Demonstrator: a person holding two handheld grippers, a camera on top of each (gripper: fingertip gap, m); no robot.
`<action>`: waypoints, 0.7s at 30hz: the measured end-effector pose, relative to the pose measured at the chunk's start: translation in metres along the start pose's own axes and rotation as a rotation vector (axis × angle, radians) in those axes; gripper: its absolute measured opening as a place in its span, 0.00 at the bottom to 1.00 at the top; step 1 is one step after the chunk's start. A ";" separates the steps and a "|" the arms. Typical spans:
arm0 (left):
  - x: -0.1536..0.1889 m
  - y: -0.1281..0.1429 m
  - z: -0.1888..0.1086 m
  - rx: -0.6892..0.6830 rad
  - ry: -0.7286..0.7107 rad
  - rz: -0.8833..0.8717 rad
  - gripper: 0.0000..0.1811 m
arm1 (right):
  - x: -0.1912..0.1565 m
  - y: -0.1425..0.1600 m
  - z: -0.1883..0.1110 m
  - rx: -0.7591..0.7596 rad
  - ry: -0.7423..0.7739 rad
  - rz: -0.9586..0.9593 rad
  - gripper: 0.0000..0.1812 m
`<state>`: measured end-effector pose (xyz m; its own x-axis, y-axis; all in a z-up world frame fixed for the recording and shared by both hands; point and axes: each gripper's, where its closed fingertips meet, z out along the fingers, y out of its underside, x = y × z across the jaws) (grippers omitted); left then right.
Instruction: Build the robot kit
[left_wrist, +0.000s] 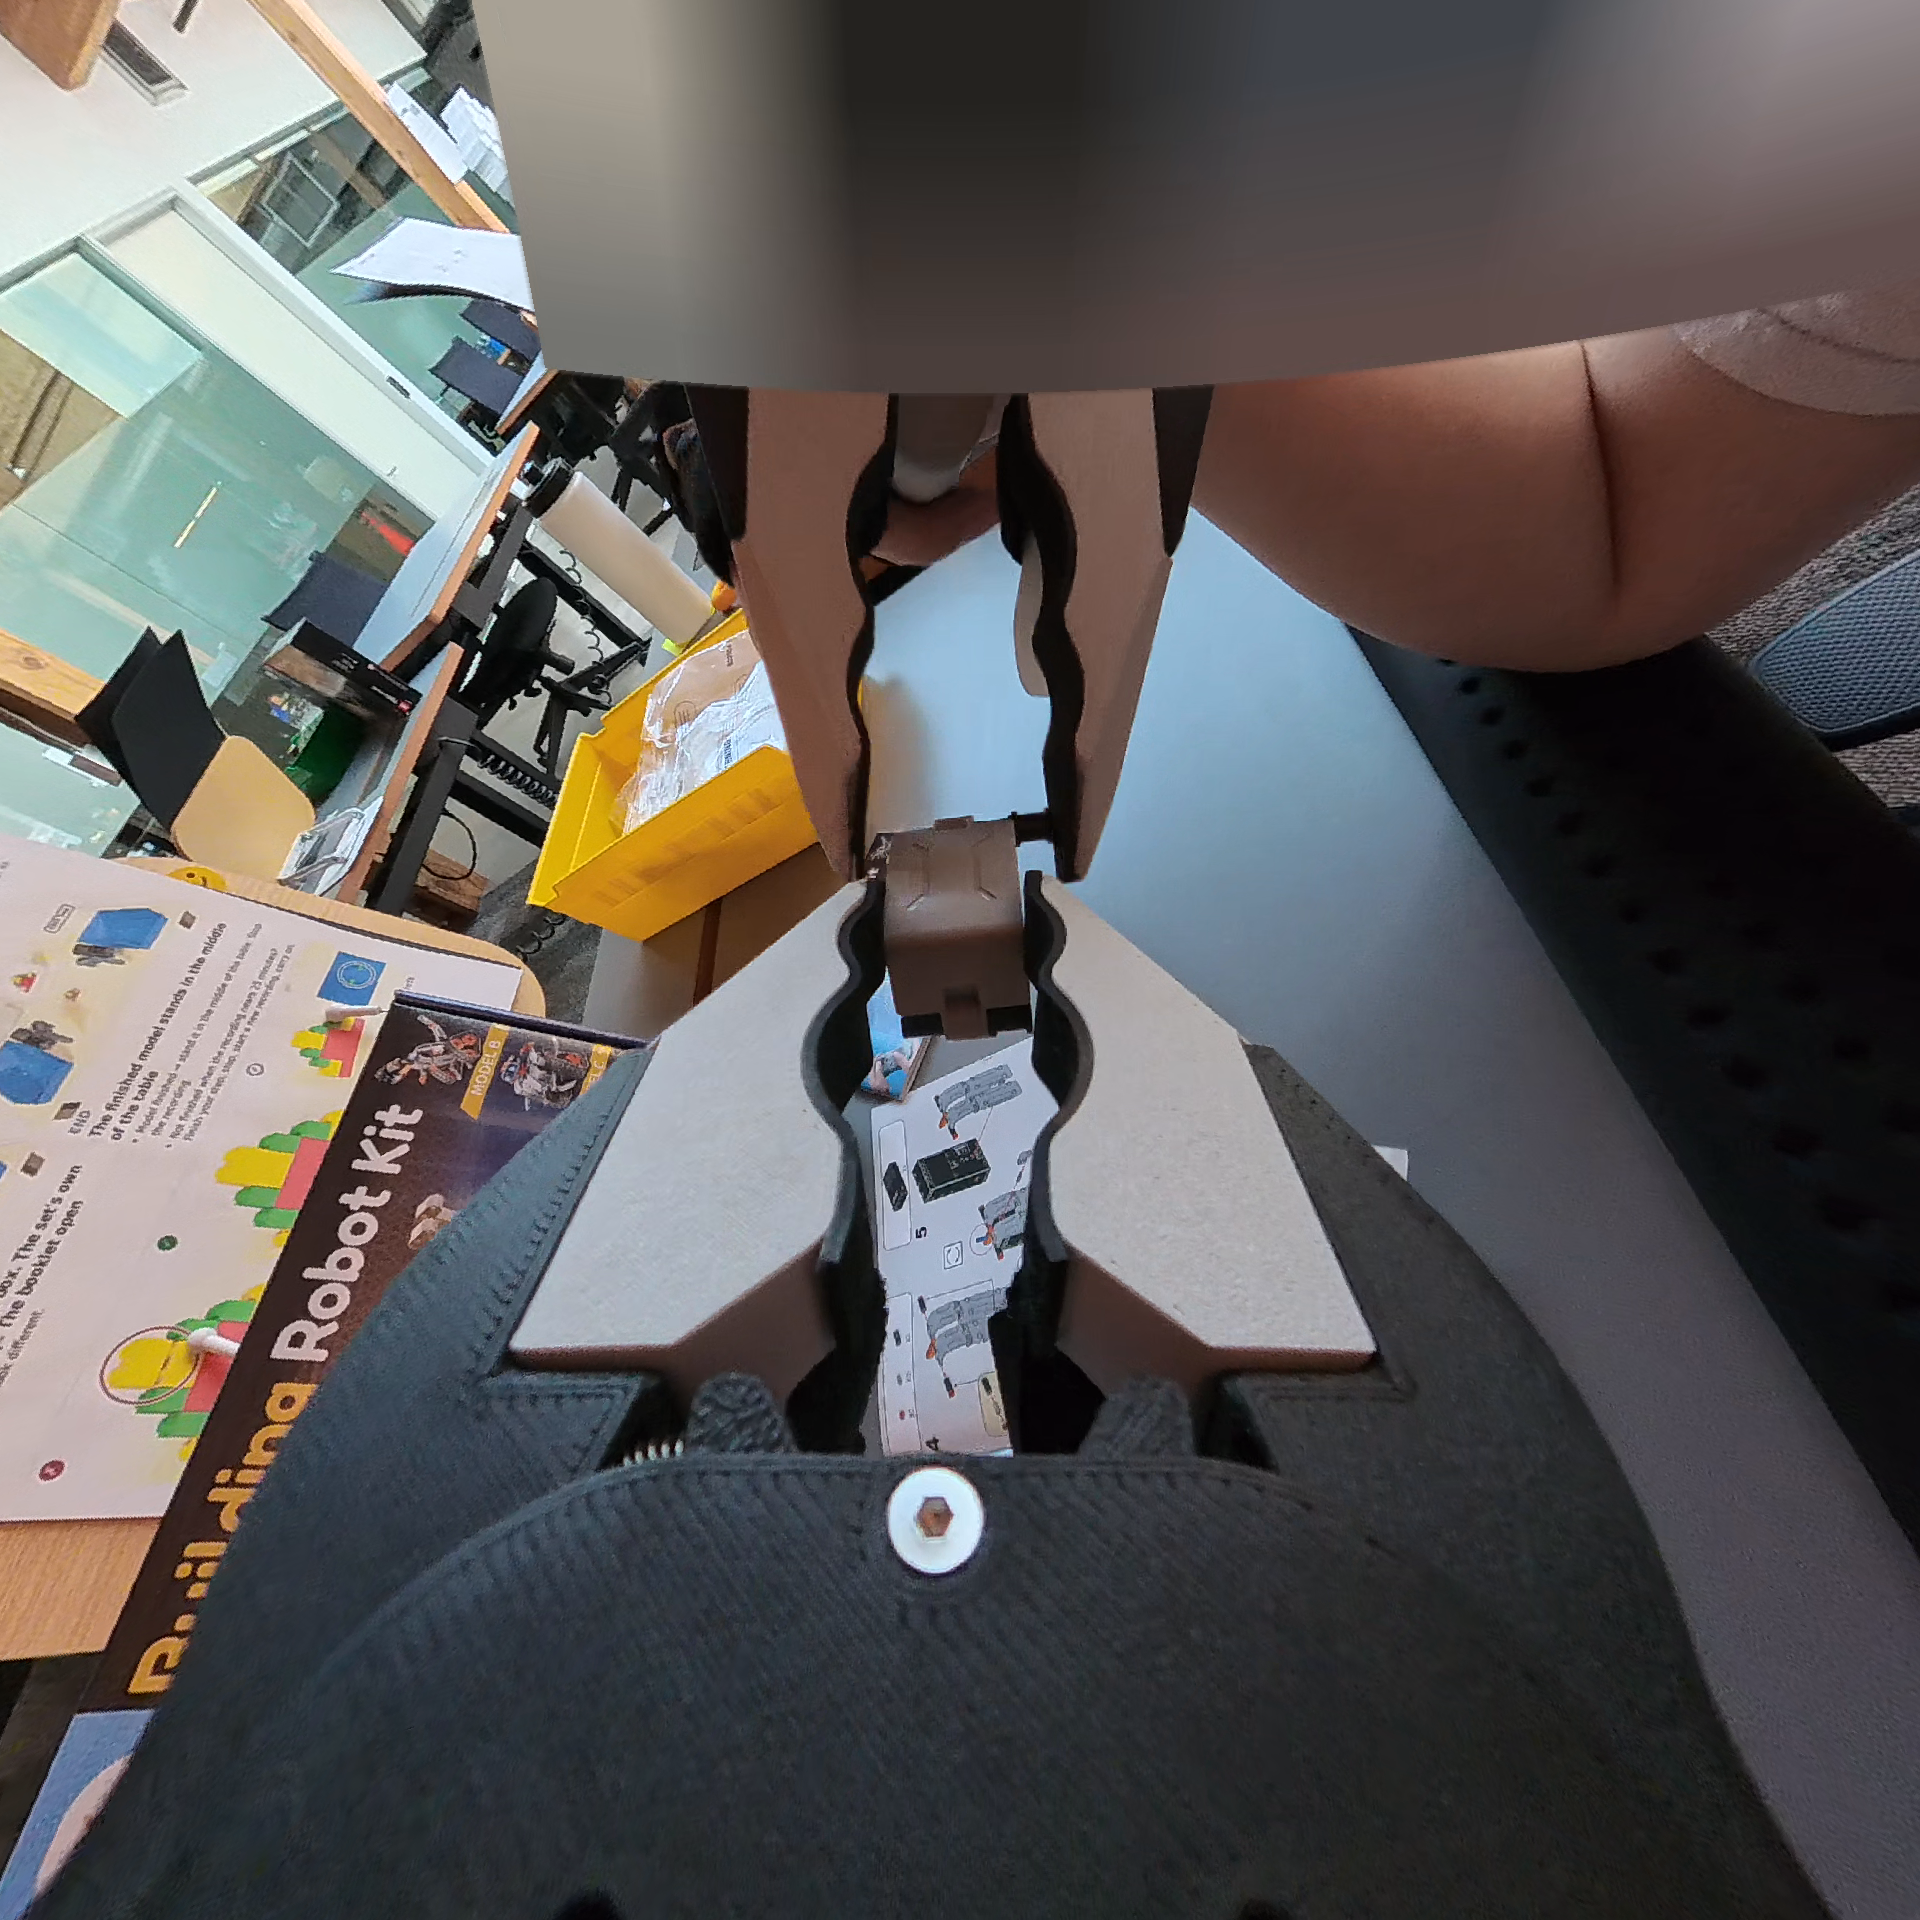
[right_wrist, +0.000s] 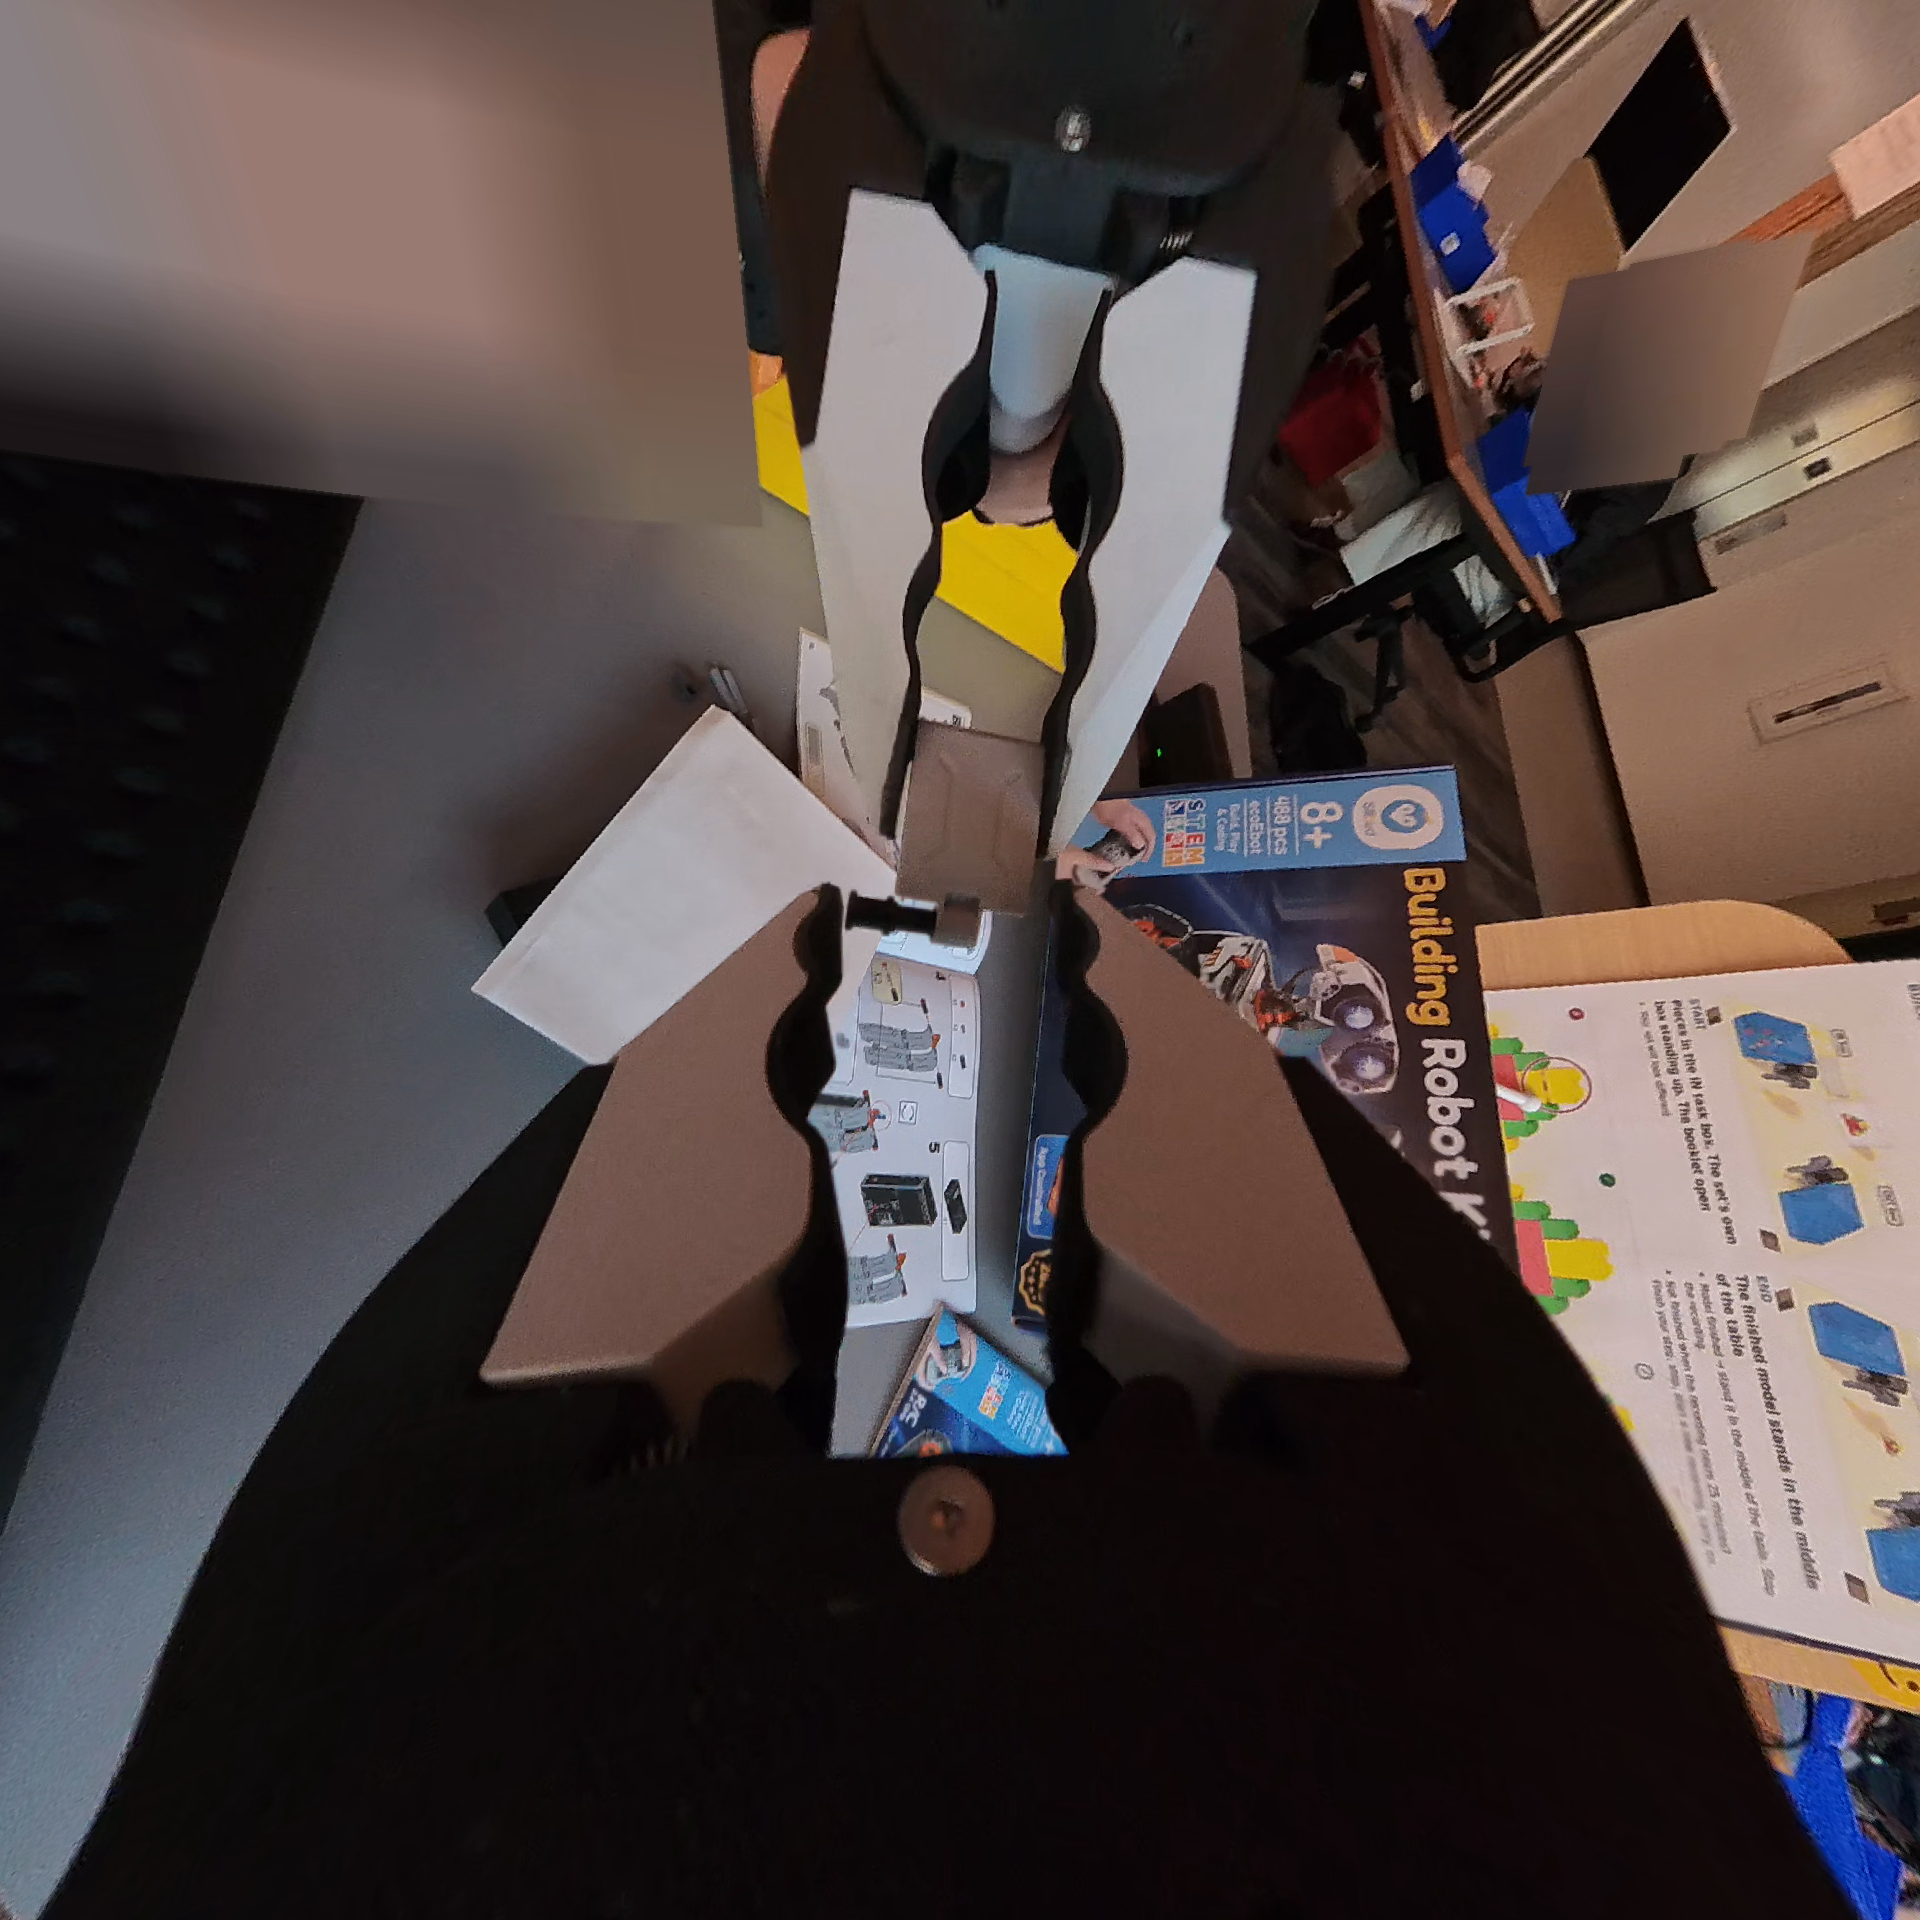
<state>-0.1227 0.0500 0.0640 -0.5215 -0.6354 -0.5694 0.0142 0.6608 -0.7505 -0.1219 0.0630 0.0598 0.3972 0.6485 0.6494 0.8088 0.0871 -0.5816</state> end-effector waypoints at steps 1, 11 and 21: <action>0.000 0.000 0.000 0.002 0.002 0.002 0.14 | -0.001 0.003 0.002 -0.016 -0.005 -0.003 0.21; -0.001 0.009 0.002 -0.049 -0.001 0.003 0.14 | -0.003 0.006 0.012 -0.057 -0.017 -0.019 0.19; -0.004 0.015 0.002 -0.079 -0.016 -0.002 0.14 | 0.000 0.010 0.017 -0.063 -0.016 -0.028 0.18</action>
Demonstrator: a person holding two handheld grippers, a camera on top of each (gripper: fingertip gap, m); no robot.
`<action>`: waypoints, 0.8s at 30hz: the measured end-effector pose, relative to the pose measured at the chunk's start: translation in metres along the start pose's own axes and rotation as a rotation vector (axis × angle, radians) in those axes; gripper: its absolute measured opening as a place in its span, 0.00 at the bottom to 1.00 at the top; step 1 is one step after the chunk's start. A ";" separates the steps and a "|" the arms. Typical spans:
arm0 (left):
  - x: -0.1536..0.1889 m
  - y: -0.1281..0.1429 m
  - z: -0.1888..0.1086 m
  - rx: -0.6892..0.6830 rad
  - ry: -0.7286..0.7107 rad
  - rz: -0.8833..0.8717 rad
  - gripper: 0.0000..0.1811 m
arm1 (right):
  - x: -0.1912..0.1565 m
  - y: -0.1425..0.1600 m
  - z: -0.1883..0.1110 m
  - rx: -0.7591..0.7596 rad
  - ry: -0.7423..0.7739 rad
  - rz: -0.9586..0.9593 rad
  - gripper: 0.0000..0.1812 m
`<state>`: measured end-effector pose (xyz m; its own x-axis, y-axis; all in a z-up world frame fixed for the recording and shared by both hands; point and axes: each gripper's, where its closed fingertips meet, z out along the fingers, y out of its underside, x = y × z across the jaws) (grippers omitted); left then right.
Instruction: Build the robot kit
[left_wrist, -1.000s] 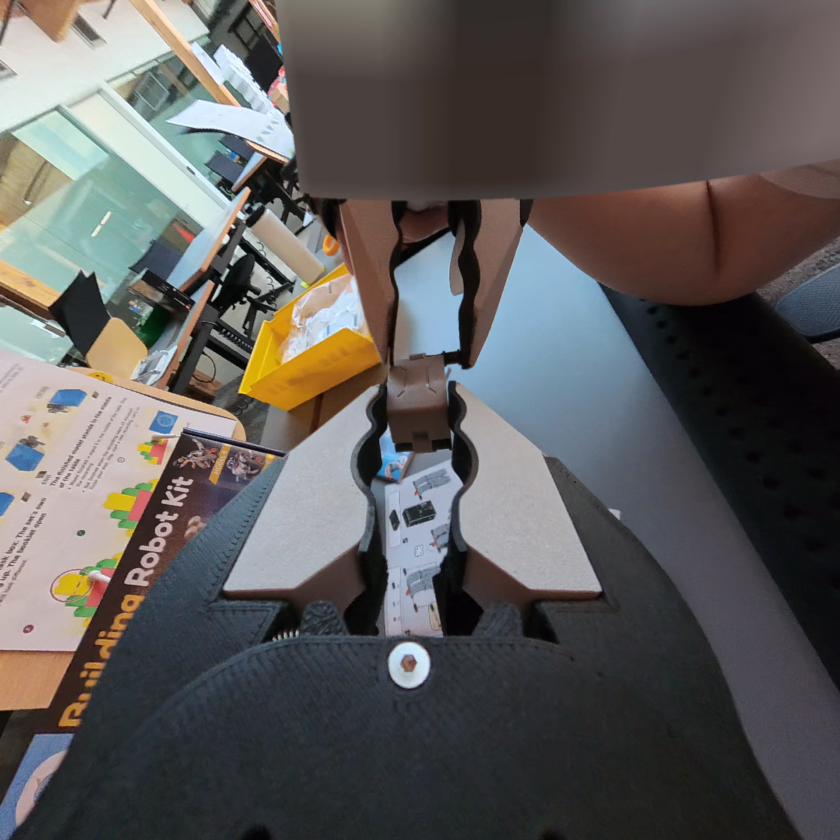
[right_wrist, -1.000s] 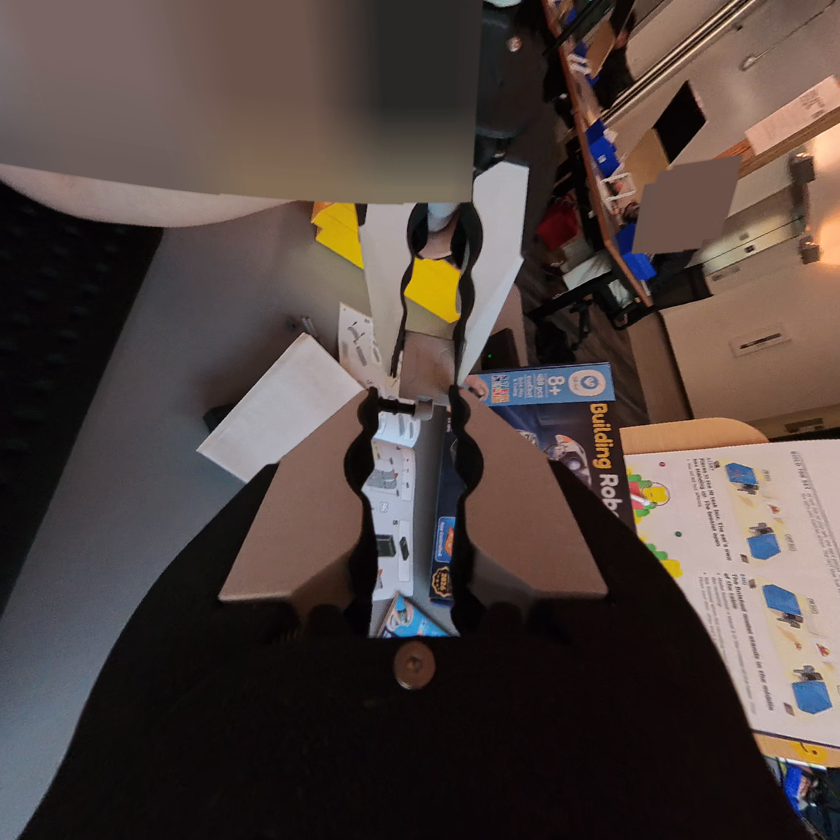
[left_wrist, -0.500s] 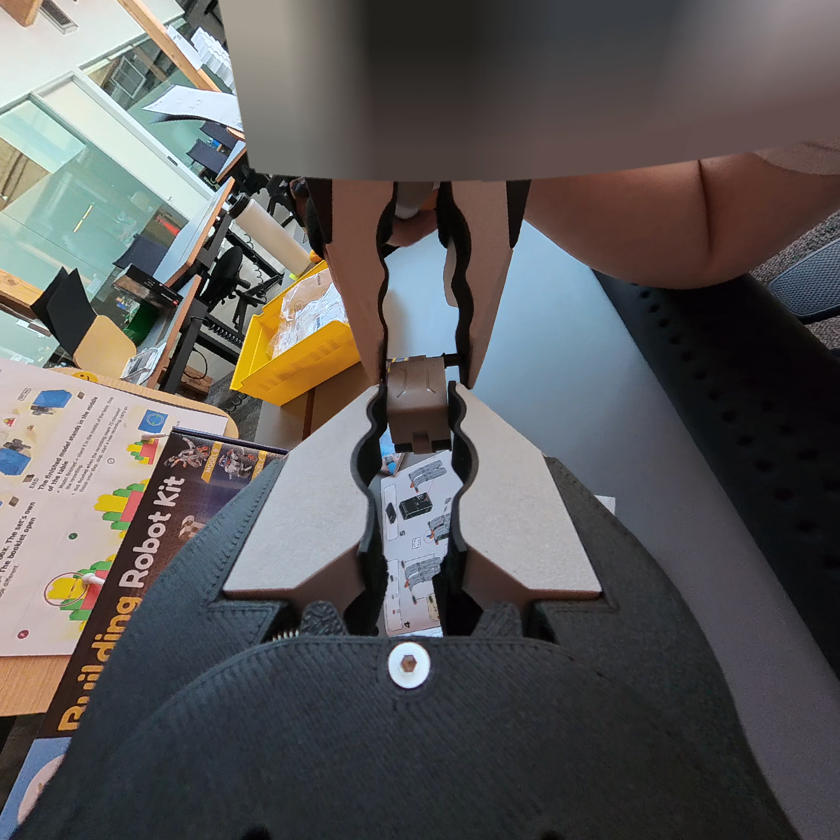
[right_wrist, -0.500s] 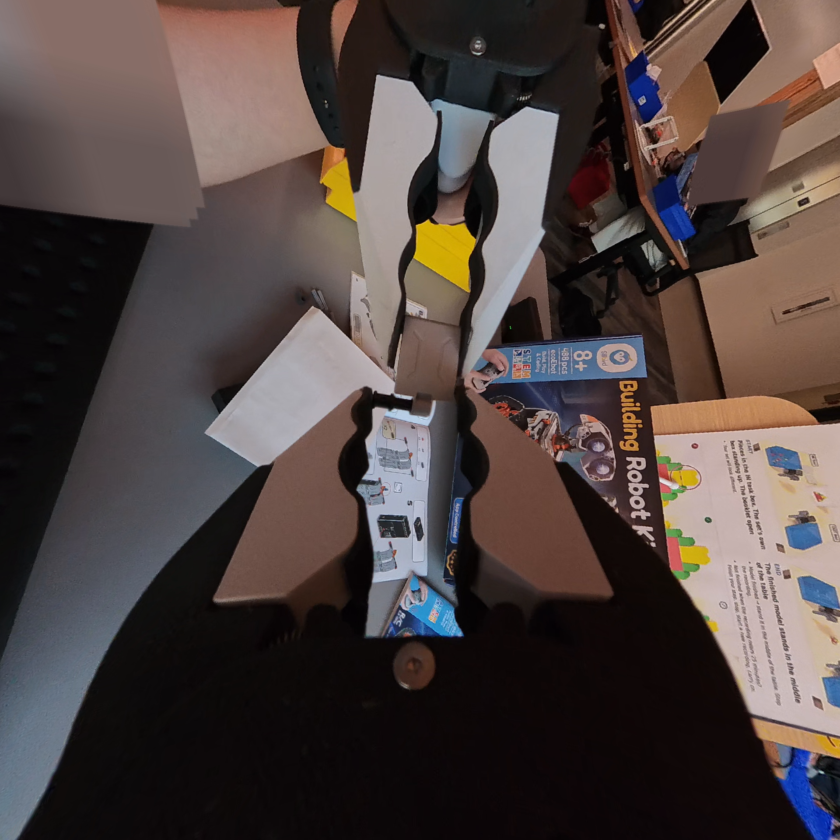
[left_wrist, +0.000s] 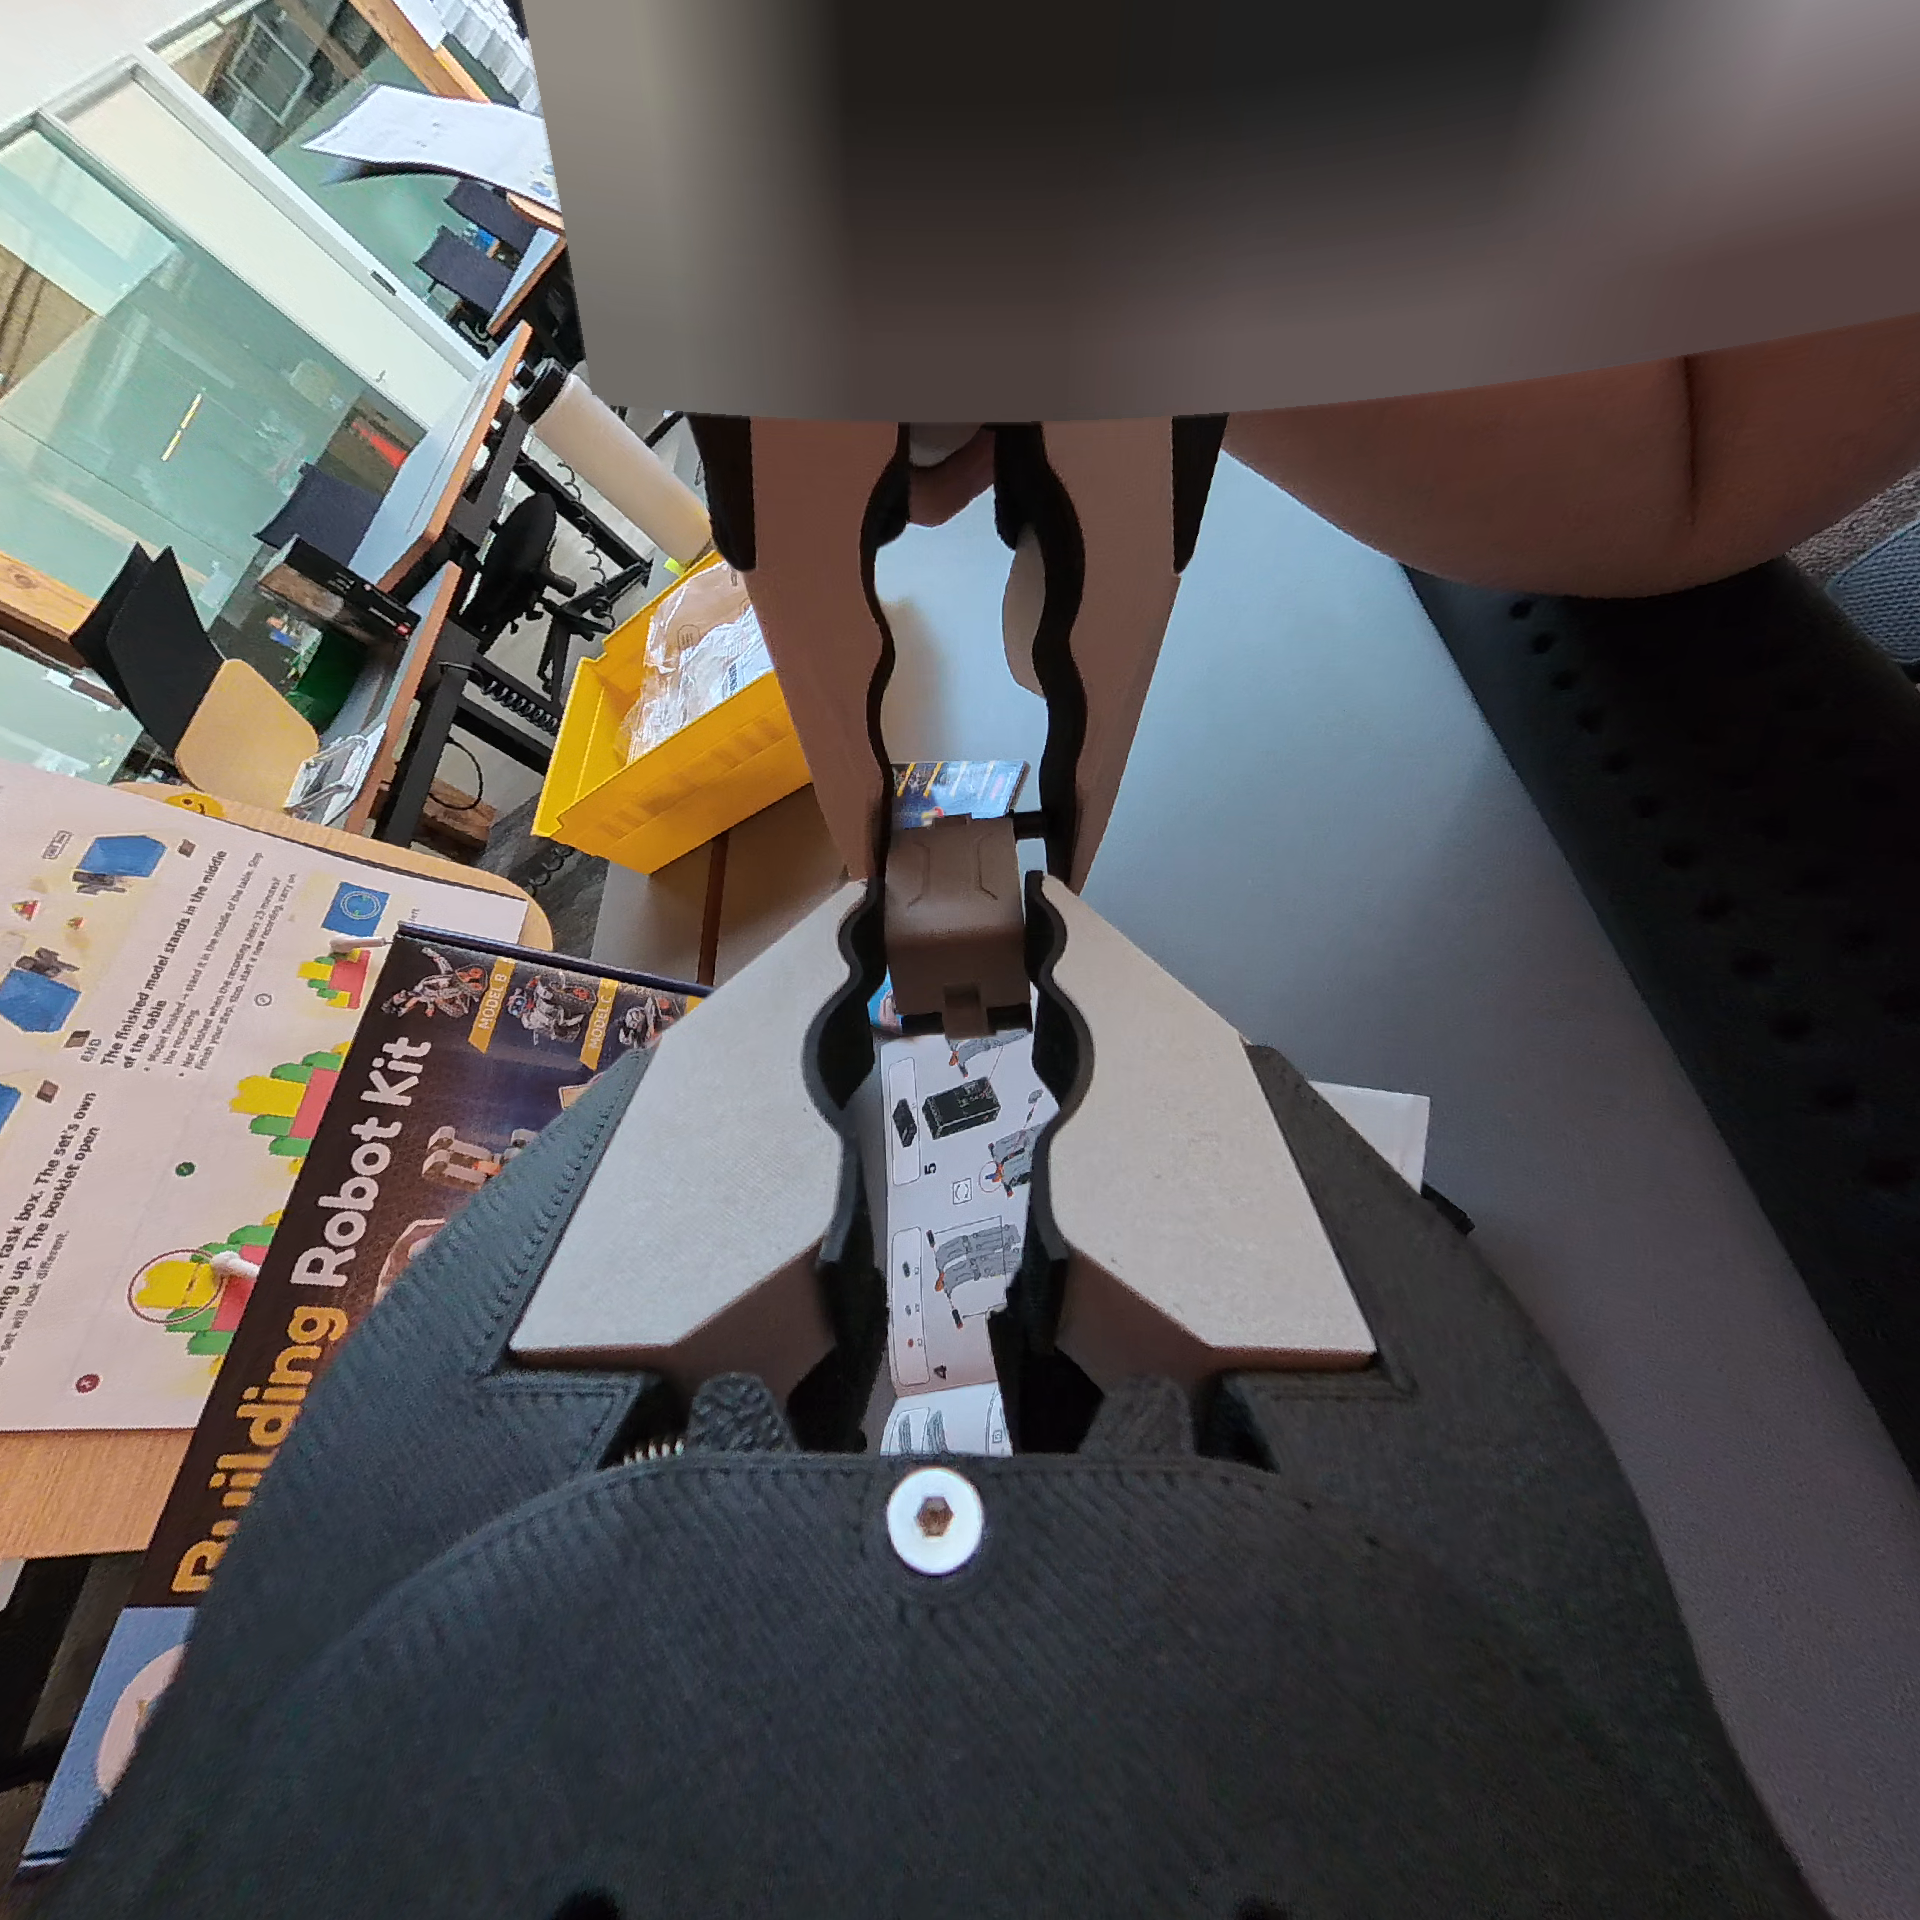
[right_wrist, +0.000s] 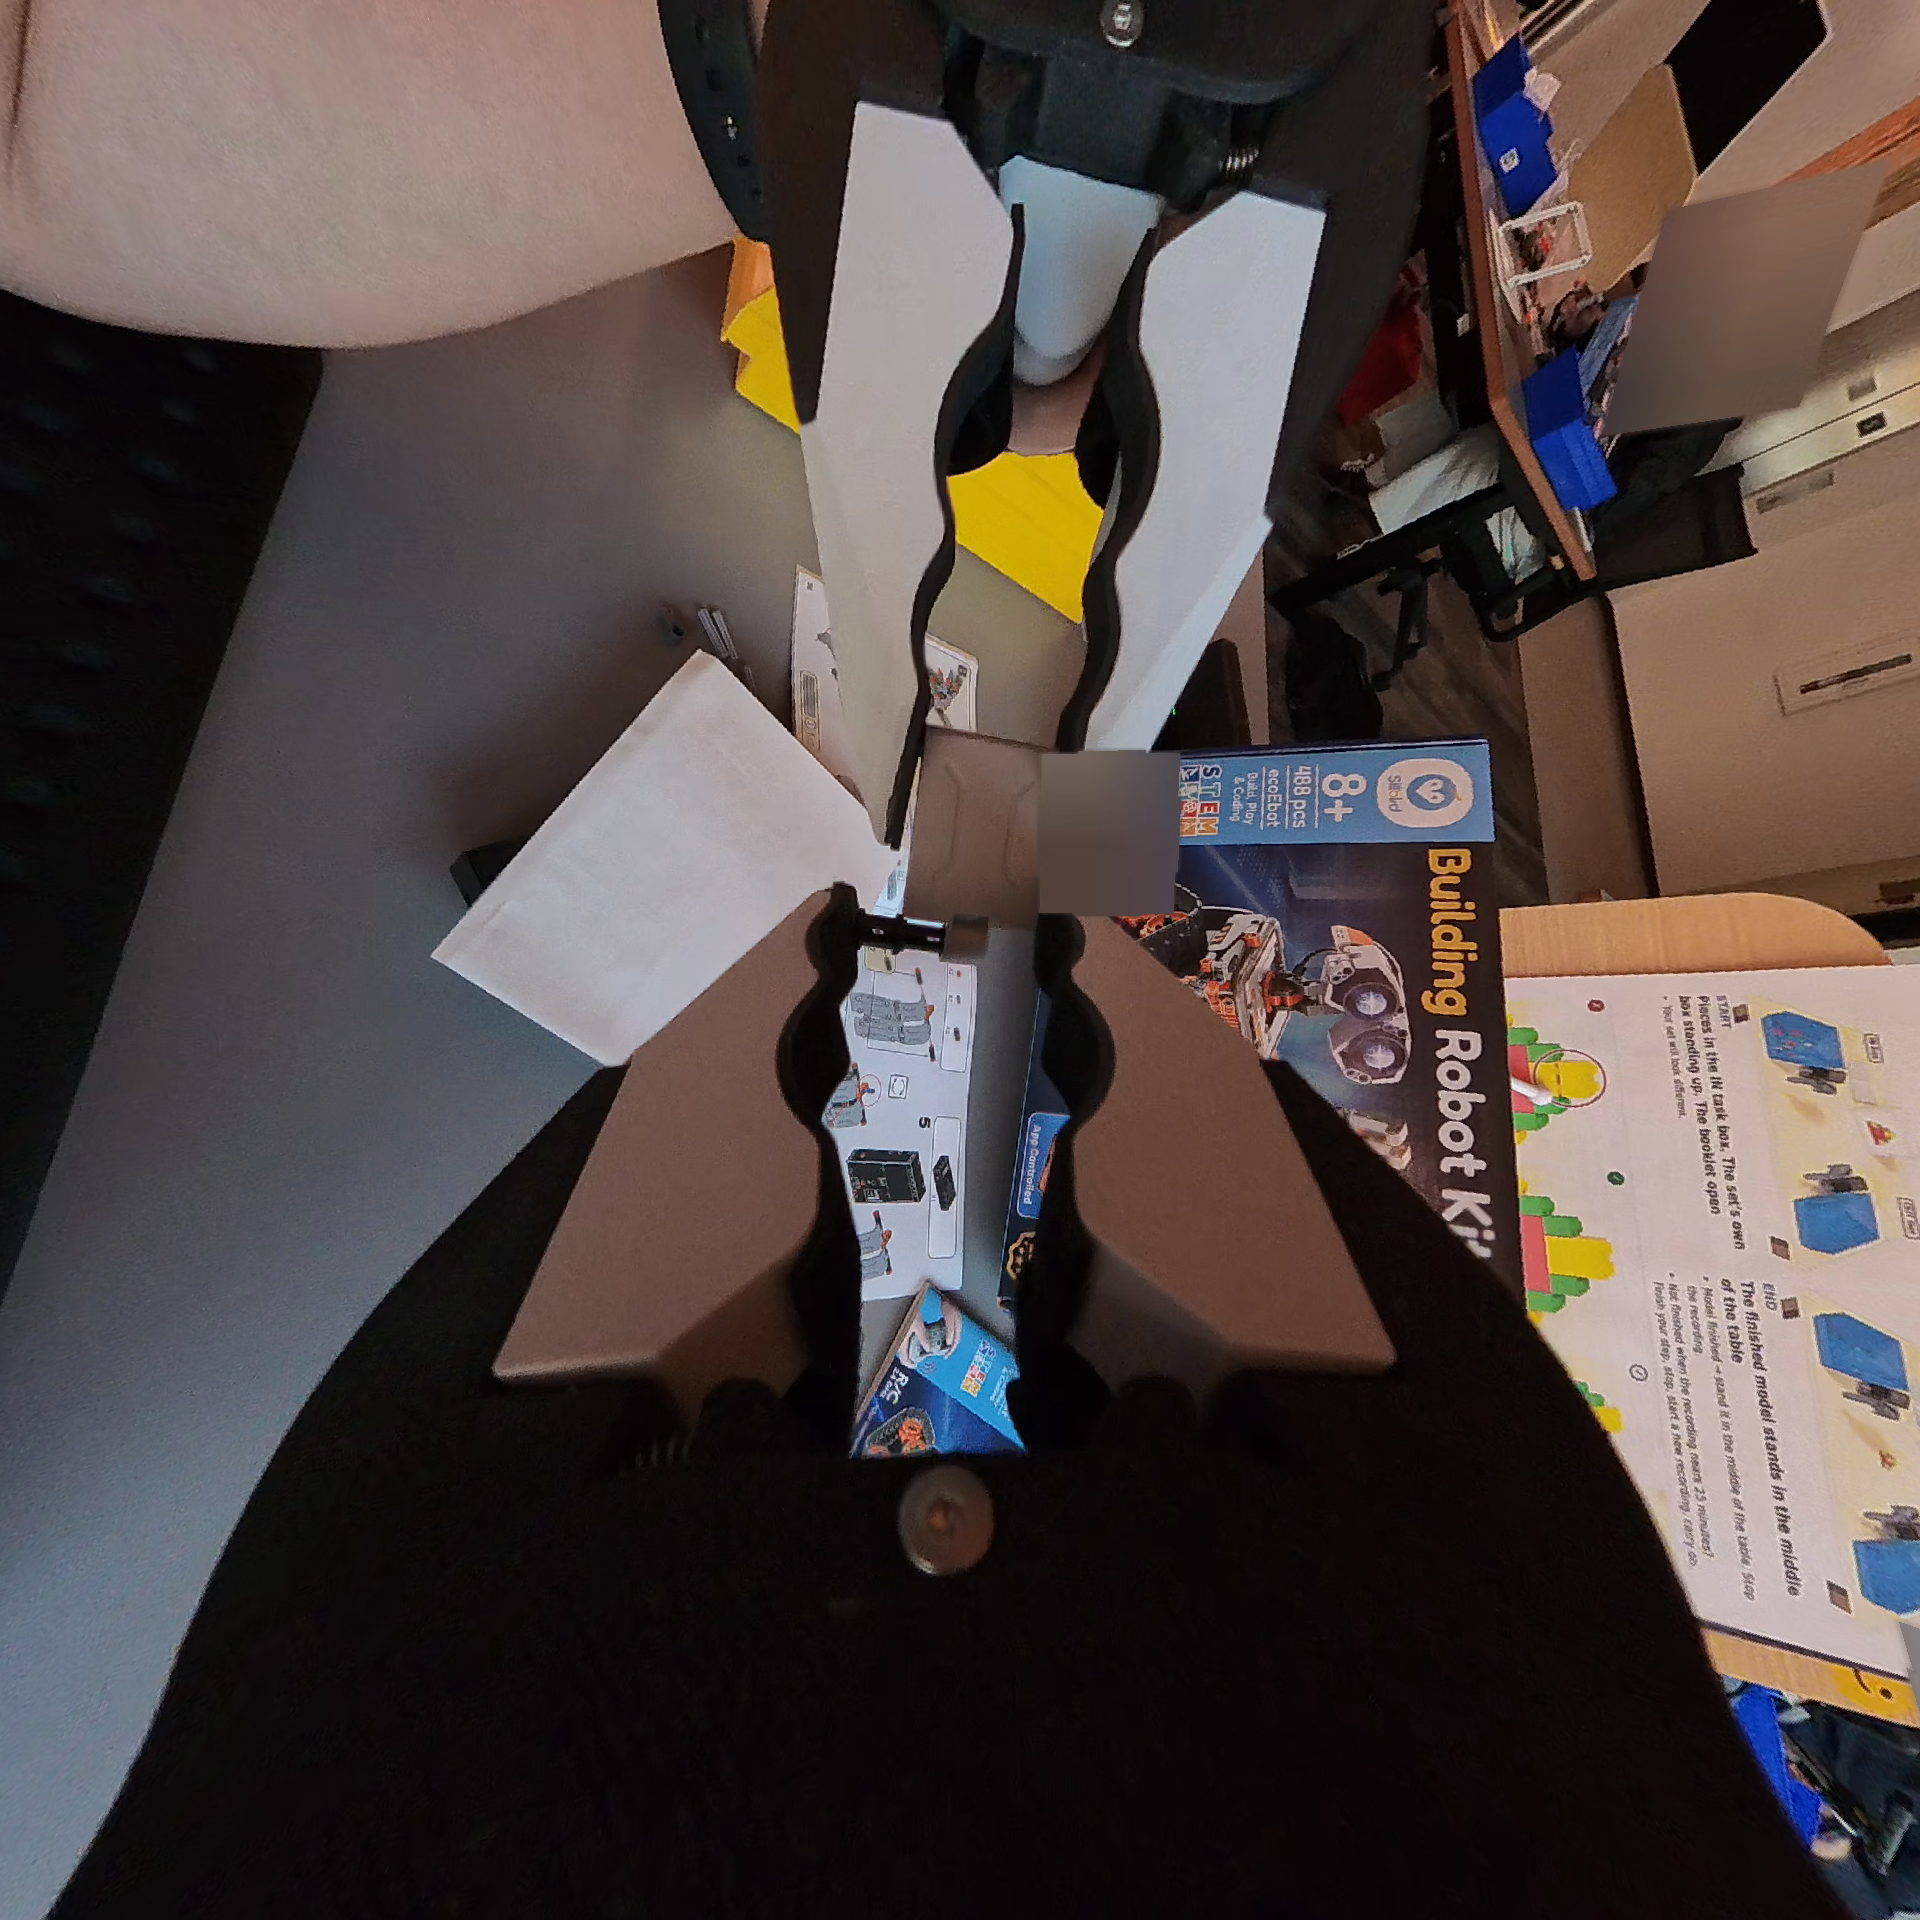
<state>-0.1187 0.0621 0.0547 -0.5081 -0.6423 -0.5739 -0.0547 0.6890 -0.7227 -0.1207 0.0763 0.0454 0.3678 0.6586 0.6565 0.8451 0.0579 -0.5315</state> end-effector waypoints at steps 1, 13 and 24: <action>0.000 0.001 0.001 -0.010 -0.001 0.000 0.14 | 0.000 0.002 0.001 -0.005 -0.001 -0.002 0.18; -0.007 0.009 0.003 -0.039 -0.031 0.000 0.14 | 0.009 0.008 0.008 -0.003 0.031 0.023 0.14; -0.063 0.012 -0.050 0.046 -0.337 -0.101 0.14 | 0.055 -0.004 -0.031 0.211 0.337 -0.010 0.16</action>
